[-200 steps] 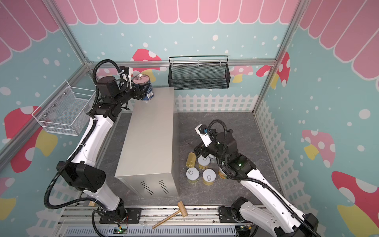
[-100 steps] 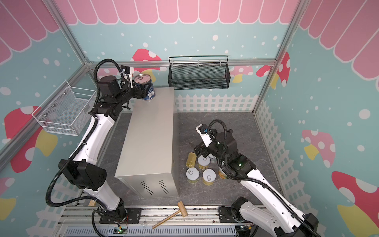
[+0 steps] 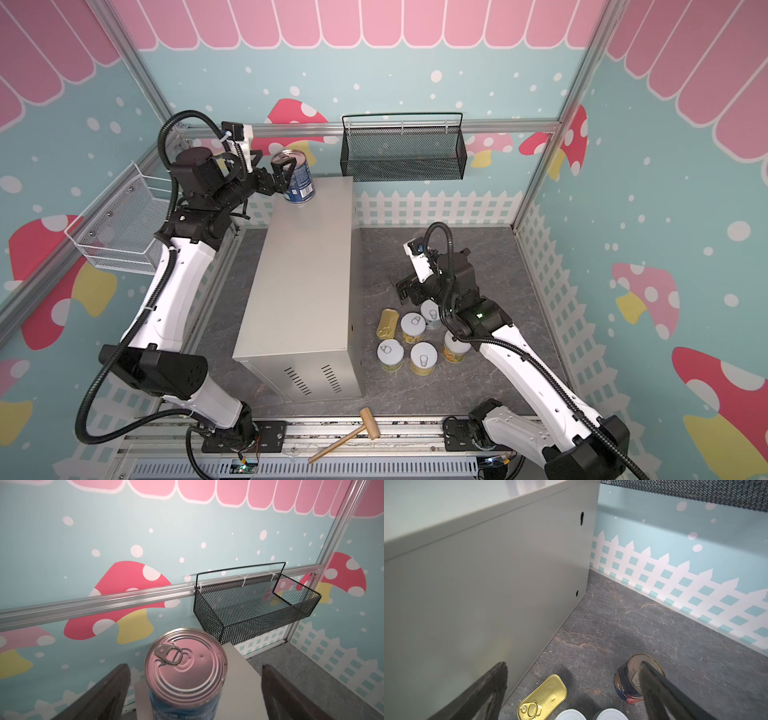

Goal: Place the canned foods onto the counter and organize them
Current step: 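Slide the blue can along the cabinet top toward the back wall with the left gripper, then open and draw back the left gripper while the right gripper grasps the tomato can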

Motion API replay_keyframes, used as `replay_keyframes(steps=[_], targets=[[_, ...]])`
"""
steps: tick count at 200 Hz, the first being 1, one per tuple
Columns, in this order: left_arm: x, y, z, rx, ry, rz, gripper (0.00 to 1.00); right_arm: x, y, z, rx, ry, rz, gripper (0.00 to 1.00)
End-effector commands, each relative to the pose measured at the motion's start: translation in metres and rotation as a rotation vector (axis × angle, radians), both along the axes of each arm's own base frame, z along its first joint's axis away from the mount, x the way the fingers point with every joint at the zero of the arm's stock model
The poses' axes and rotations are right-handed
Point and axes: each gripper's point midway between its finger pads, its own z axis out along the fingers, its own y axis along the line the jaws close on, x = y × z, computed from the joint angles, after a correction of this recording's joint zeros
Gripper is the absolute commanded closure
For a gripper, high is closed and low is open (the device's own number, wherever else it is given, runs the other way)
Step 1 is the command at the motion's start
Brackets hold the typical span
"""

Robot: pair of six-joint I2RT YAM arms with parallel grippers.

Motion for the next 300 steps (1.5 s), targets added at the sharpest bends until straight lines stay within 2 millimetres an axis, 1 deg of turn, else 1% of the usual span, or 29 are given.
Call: replay_keyframes(steps=[1, 22, 36, 51, 75, 96, 112, 133, 156, 185, 214, 265, 292, 300], targets=[[-0.042, 0.013, 0.01, -0.001, 0.022, 0.038, 0.01, 0.014, -0.018, -0.009, 0.058, 0.095, -0.072, 0.0], [-0.072, 0.015, 0.001, -0.02, 0.089, 0.036, 0.01, 0.034, -0.048, -0.027, 0.074, 0.179, -0.18, 0.0], [-0.094, 0.013, -0.007, -0.031, 0.141, 0.017, 0.01, 0.044, -0.059, -0.041, 0.073, 0.235, -0.217, 0.01], [-0.116, 0.012, -0.015, -0.035, 0.18, -0.003, 0.01, 0.053, -0.065, -0.057, 0.062, 0.277, -0.238, 0.01], [-0.146, 0.012, -0.031, -0.027, 0.225, -0.016, 0.01, 0.066, -0.075, -0.085, 0.036, 0.334, -0.285, 0.0], [-0.165, 0.012, -0.044, -0.023, 0.232, -0.024, 0.01, 0.079, -0.082, -0.104, 0.026, 0.369, -0.326, 0.0], [-0.175, 0.013, -0.053, -0.019, 0.244, -0.025, 0.01, 0.09, -0.086, -0.12, 0.008, 0.404, -0.357, 0.0], [-0.182, 0.014, -0.065, -0.01, 0.257, -0.024, 0.01, 0.101, -0.089, -0.142, -0.013, 0.439, -0.392, 0.01], [-0.185, 0.013, -0.073, -0.003, 0.266, -0.03, 0.01, 0.11, -0.092, -0.158, -0.021, 0.452, -0.422, 0.01], [-0.188, 0.015, -0.075, -0.003, 0.252, -0.02, 0.01, 0.119, -0.086, -0.173, -0.007, 0.46, -0.409, 0.01], [-0.19, 0.014, -0.077, -0.014, 0.243, -0.028, 0.01, 0.126, -0.088, -0.184, -0.028, 0.458, -0.425, 0.09], [-0.187, 0.012, -0.084, -0.024, 0.247, -0.035, 0.01, 0.133, -0.085, -0.185, -0.03, 0.426, -0.413, 0.22], [-0.186, 0.011, -0.087, -0.028, 0.254, -0.04, 0.01, 0.131, -0.082, -0.178, -0.022, 0.402, -0.4, 0.31], [-0.186, 0.011, -0.087, -0.028, 0.254, -0.041, 0.01, 0.131, -0.081, -0.173, -0.015, 0.388, -0.393, 0.34]])
